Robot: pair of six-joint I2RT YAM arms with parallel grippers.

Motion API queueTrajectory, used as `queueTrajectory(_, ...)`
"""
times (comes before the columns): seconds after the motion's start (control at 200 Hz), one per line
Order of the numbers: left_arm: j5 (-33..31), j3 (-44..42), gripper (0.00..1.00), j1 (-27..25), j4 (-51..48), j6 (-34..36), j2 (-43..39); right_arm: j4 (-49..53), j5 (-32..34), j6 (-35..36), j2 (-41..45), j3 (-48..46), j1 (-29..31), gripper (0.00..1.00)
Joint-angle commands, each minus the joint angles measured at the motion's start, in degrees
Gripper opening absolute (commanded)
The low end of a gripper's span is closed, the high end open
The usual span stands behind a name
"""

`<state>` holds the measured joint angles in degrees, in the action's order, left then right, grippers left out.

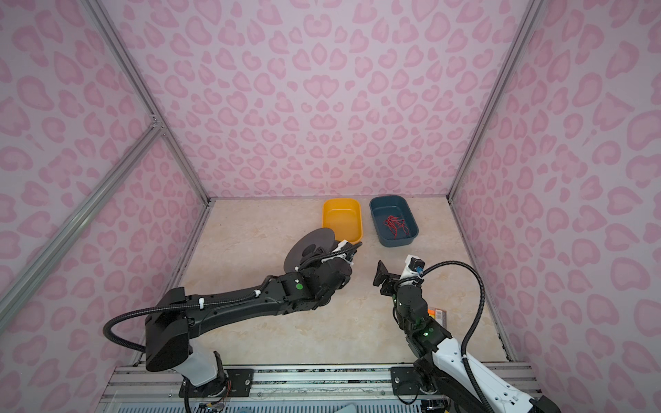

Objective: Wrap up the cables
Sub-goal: 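Open the right gripper and withdraw it while the left lowers the spool, then set the spool flat on the table with the left gripper and release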

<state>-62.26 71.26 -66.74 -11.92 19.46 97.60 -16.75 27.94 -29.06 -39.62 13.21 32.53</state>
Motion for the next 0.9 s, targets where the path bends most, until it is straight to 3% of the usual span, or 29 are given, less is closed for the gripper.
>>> queueTrajectory(0.0, -8.02, 1.21, 0.03, -2.2, 2.99, -1.04, 3.72, 3.52, 9.72, -2.3, 0.79, -0.42, -0.32, 0.98)
queueTrajectory(0.21, -10.47, 3.82, 0.03, -4.53, -1.3, -6.61, 14.07, 5.14, 10.75, -5.2, 5.9, -2.57, -2.56, 0.98)
queueTrajectory(0.345, -8.05, 4.38, 0.03, -5.21, -3.72, -10.7, 17.15, 7.35, 10.08, -5.34, 9.5, -2.97, -3.69, 0.98)
queueTrajectory(0.525, -3.02, 5.39, 0.14, -5.98, -8.11, -14.51, 20.58, 8.71, 8.07, -4.85, 11.54, -3.16, -4.6, 0.98)
queueTrajectory(0.78, 1.41, 6.87, 0.16, -6.85, -10.66, -18.21, 21.62, 9.76, 5.88, -4.21, 9.05, -0.63, -5.02, 0.98)
queueTrajectory(0.895, 3.67, 6.96, 0.29, -6.86, -11.33, -18.84, 21.48, 11.15, 4.51, -4.17, 7.59, 0.89, -5.03, 0.98)
